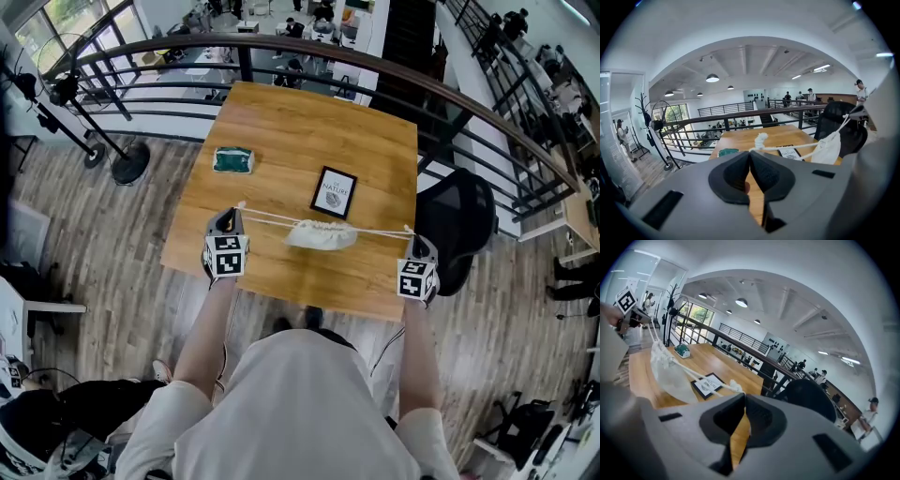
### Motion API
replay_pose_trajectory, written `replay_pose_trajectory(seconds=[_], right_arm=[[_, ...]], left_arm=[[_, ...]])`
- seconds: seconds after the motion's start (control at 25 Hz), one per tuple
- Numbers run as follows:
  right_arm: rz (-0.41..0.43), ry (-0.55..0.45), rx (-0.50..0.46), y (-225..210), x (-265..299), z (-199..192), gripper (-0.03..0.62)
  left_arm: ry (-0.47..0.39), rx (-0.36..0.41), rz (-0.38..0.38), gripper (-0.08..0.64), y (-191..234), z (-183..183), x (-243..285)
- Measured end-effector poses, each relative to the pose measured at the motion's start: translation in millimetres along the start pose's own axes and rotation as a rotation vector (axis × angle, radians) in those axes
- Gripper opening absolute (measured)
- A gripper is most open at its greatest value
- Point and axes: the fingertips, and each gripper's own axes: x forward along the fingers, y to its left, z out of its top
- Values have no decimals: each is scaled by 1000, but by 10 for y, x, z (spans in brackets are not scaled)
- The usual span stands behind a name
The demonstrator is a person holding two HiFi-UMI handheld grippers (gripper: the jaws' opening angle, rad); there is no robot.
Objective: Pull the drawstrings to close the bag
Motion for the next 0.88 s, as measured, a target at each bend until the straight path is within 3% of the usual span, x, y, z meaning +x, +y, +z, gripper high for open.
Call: replay_pose_trajectory(seconds=[0.4, 0.72, 0.88], right_arm=[[42, -32, 190, -20, -125, -18, 11], [120, -118, 229, -108, -190, 107, 11], [148, -148, 217, -143, -169, 187, 11]], left_arm=[[-41, -46, -54, 0, -29, 158, -86], [-108, -93, -87, 0, -159, 385, -246], [-156, -65, -99, 0, -183, 500, -302]])
